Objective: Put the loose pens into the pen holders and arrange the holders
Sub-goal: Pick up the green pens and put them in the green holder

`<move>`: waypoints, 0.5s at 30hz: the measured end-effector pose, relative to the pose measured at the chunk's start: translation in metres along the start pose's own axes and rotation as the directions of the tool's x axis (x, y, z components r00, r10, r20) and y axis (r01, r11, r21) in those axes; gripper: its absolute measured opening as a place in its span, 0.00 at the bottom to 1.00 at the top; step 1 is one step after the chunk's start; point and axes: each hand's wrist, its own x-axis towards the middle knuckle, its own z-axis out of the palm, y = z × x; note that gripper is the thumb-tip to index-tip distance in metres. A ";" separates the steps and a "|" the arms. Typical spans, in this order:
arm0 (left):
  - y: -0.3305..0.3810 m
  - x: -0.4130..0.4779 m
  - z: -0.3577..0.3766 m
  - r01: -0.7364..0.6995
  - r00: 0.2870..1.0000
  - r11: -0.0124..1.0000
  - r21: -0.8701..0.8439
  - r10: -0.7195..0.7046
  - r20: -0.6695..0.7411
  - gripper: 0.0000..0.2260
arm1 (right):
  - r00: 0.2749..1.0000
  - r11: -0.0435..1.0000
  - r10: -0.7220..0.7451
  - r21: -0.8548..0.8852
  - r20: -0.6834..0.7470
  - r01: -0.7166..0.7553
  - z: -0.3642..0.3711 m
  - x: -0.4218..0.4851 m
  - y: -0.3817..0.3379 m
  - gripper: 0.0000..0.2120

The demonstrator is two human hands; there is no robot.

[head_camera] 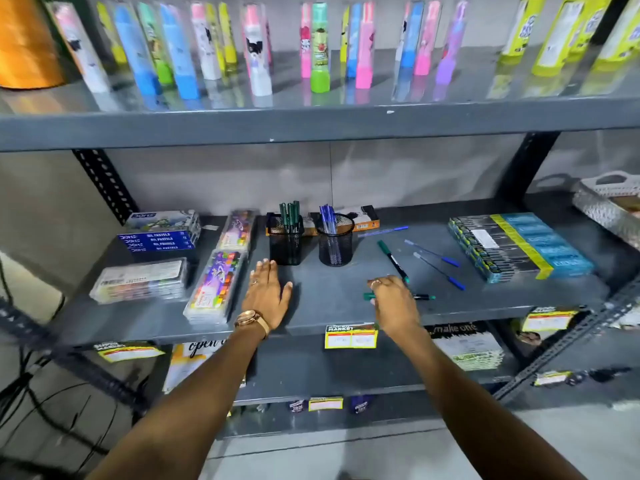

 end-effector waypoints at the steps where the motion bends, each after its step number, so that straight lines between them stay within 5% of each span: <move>1: -0.001 0.005 0.003 0.025 1.000 1.000 0.016 -0.025 -0.005 0.28 | 1.000 0.999 -0.019 -0.037 0.022 0.020 0.001 0.007 0.004 0.20; 10: -0.014 0.011 0.020 0.071 0.992 0.982 0.174 -0.087 0.089 0.32 | 0.990 0.979 -0.127 -0.150 0.062 0.135 0.005 0.025 0.008 0.17; 15: -0.014 0.012 0.023 0.110 0.989 0.974 0.196 -0.127 0.077 0.34 | 0.979 0.970 -0.182 0.144 -0.092 0.194 -0.027 0.044 -0.013 0.17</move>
